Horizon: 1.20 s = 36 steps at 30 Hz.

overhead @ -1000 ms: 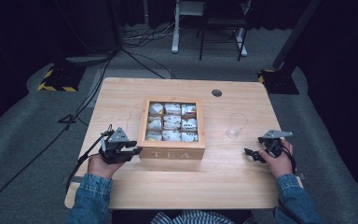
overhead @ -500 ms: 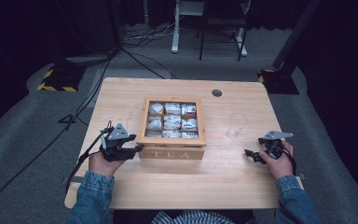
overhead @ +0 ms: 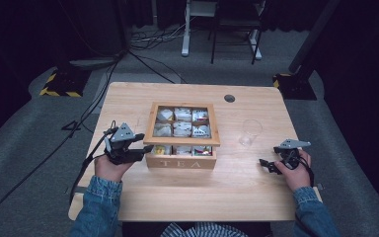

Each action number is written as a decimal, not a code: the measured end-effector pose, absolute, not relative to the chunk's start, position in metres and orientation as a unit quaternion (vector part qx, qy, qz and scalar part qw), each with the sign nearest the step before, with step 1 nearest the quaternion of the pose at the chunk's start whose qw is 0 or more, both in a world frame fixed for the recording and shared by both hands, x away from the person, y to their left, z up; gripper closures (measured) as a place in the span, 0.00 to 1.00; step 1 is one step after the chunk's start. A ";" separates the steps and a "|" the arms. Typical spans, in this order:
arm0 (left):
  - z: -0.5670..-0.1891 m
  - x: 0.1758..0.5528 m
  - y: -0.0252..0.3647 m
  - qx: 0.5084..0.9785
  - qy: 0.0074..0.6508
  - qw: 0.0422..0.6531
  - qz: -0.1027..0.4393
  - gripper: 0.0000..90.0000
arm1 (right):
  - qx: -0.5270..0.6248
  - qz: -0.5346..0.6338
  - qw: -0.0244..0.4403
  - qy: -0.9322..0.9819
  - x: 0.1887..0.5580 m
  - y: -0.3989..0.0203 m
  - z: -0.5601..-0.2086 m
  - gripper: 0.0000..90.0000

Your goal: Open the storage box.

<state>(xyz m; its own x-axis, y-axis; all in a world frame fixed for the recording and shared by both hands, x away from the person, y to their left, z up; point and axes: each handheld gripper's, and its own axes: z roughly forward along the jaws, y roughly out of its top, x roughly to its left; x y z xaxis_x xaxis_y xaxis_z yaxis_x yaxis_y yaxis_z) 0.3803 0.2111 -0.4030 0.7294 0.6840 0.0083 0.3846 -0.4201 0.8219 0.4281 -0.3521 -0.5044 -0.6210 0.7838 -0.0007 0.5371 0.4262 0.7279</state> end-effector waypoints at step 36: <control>-0.346 0.408 0.212 0.776 0.338 0.491 0.206 0.51 | 0.406 0.356 0.175 0.823 0.429 -0.351 -0.504 0.11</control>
<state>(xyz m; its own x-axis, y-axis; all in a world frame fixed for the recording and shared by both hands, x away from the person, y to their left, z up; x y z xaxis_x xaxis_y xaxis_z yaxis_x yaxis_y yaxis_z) 0.4080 0.2117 -0.3462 0.6869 0.7266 -0.0121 0.3218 -0.2892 0.9016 0.4295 -0.3506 -0.5043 -0.6086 0.7934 0.0009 0.5446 0.4169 0.7277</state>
